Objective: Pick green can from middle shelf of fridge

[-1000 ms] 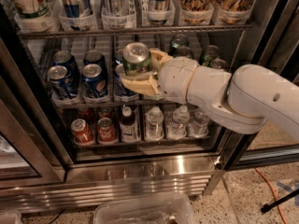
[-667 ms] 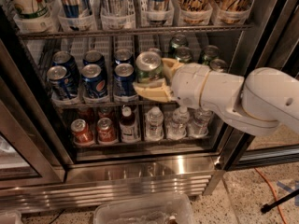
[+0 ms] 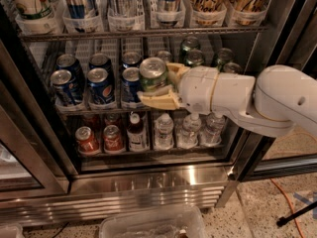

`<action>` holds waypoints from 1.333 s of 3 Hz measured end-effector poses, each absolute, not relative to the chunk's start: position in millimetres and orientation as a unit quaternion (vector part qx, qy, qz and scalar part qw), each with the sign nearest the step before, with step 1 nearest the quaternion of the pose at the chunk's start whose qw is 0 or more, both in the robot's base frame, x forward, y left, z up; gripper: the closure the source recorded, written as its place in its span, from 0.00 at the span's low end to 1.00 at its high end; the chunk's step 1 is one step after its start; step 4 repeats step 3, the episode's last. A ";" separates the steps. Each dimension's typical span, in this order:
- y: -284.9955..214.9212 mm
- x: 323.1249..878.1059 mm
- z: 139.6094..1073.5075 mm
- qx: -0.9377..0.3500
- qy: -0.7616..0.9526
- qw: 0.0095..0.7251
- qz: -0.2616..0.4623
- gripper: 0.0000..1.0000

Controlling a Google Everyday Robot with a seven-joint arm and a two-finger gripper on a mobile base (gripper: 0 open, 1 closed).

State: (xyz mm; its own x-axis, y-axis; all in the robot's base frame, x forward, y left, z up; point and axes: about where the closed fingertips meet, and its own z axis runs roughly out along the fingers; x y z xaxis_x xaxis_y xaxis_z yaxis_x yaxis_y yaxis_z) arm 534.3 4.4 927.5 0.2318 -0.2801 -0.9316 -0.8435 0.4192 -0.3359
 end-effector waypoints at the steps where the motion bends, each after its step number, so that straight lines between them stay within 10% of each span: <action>1: 17.6 494.3 905.1 -0.544 0.570 0.555 0.266 1.00; 4: 55.5 406.4 876.5 -0.572 0.564 0.514 0.301 1.00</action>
Offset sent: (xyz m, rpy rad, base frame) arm -0.1557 0.0451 -0.0728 -0.1233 0.1957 0.3135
